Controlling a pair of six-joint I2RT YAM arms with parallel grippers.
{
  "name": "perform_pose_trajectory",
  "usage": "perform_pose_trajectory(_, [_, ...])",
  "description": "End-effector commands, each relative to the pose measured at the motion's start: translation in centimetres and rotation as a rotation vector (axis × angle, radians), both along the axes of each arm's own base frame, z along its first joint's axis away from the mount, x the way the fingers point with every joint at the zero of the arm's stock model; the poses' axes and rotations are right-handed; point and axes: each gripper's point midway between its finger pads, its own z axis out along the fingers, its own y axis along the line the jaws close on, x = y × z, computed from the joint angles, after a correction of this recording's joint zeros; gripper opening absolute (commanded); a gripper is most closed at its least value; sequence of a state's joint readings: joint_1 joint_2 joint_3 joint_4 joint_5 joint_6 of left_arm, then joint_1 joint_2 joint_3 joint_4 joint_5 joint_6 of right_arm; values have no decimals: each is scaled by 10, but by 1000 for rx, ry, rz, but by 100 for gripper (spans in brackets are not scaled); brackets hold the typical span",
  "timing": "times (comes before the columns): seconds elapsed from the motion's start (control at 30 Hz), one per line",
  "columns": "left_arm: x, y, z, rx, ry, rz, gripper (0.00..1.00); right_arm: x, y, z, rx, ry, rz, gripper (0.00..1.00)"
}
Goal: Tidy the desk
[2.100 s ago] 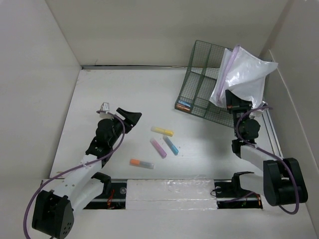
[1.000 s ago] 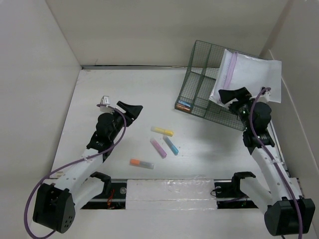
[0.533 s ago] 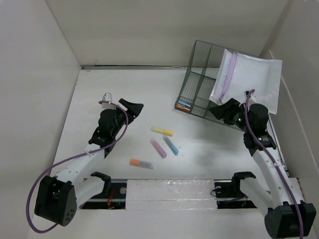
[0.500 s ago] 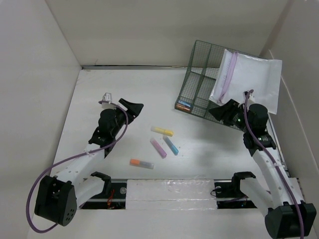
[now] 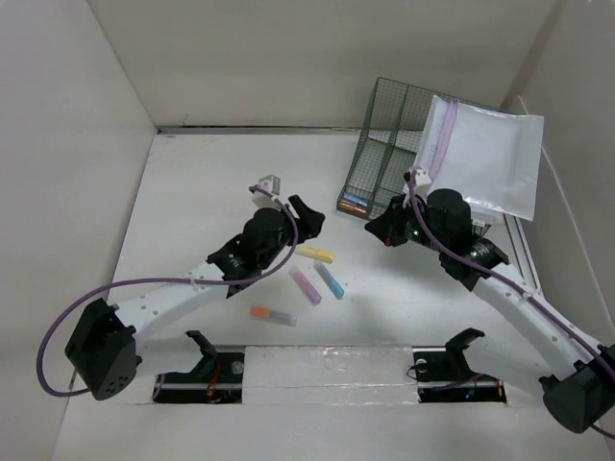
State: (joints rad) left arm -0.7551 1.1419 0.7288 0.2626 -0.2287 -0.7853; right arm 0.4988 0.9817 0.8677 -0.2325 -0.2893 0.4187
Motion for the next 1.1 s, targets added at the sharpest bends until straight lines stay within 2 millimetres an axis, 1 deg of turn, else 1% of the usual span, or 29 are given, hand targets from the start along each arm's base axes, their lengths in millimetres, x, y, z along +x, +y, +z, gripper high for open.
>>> perform_pose_trajectory(0.0, [1,3,1,127,-25,54,56,5,-7,26,-33,-156,-56,0])
perform_pose_trajectory(0.07, [-5,2,-9,127,6,48,49,0,-3,24,-64,-169,-34,0])
perform_pose_trajectory(0.1, [-9,12,-19,127,28,83,47,1,6,-5,-133,-97,10,0])
perform_pose_trajectory(0.13, [-8,14,-19,129,26,93,47,1,6,-5,-134,-96,11,0])
perform_pose_trajectory(0.17, [-8,21,-12,101,13,112,45,1,13,-25,-172,-51,39,1])
perform_pose_trajectory(0.23, [-8,30,-15,64,17,120,43,4,6,-40,-219,-17,-4,0])
perform_pose_trajectory(0.27, [-8,30,-1,19,-20,108,42,1,3,-33,-211,-44,-19,0])
perform_pose_trajectory(0.3, [-10,27,0,7,-28,87,42,1,-3,-24,-197,-64,-54,0])
perform_pose_trajectory(0.37, [-10,15,8,-18,-43,31,42,1,-17,9,-140,-158,-143,4])
perform_pose_trajectory(0.43, [-9,-2,24,-55,-68,-31,42,-9,-36,77,1,-320,-221,11])
perform_pose_trajectory(0.47, [-11,-19,24,-49,-75,-67,42,-11,-46,97,28,-361,-266,13])
perform_pose_trajectory(0.5, [-7,-30,44,-69,-110,-77,42,-8,-61,114,50,-390,-341,13])
perform_pose_trajectory(0.53, [-7,-40,51,-76,-122,-105,42,2,-84,125,39,-409,-476,12])
perform_pose_trajectory(0.57, [-1,-51,51,-70,-125,-127,42,6,-98,148,52,-436,-549,11])
perform_pose_trajectory(0.6, [5,-74,84,-87,-182,-184,42,23,-131,165,20,-441,-705,10])
perform_pose_trajectory(0.63, [2,-76,84,-90,-181,-204,42,29,-128,155,-8,-417,-702,10])
perform_pose_trajectory(0.67, [9,-88,68,-43,-138,-226,42,34,-137,171,4,-433,-740,9])
perform_pose_trajectory(0.7, [15,-101,96,-51,-185,-257,42,40,-145,173,8,-436,-772,9])
perform_pose_trajectory(0.73, [13,-111,100,-44,-193,-289,42,52,-168,177,3,-453,-864,9])
perform_pose_trajectory(0.77, [17,-124,90,-15,-177,-305,42,56,-183,176,-8,-448,-918,10])
perform_pose_trajectory(0.8, [20,-133,113,-21,-227,-319,42,59,-198,178,2,-440,-977,11])
perform_pose_trajectory(0.83, [17,-142,118,-16,-238,-339,42,62,-229,176,-11,-436,-1076,14])
perform_pose_trajectory(0.87, [24,-151,106,17,-218,-346,42,67,-242,170,-26,-423,-1111,22])
perform_pose_trajectory(0.9, [30,-158,130,2,-255,-349,42,69,-253,165,-24,-404,-1135,25])
perform_pose_trajectory(0.93, [27,-168,134,20,-269,-384,42,71,-261,159,-29,-387,-1145,30])
perform_pose_trajectory(0.97, [30,-179,119,64,-244,-403,42,71,-282,152,-43,-372,-1200,41])
perform_pose_trajectory(1.0, [32,-188,144,52,-292,-403,42,71,-289,147,-38,-360,-1215,46])
perform_pose_trajectory(1.03, [33,-201,130,113,-298,-410,42,74,-294,136,-36,-345,-1215,49])
perform_pose_trajectory(1.07, [33,-207,129,149,-300,-417,42,72,-308,134,-37,-348,-1247,51])
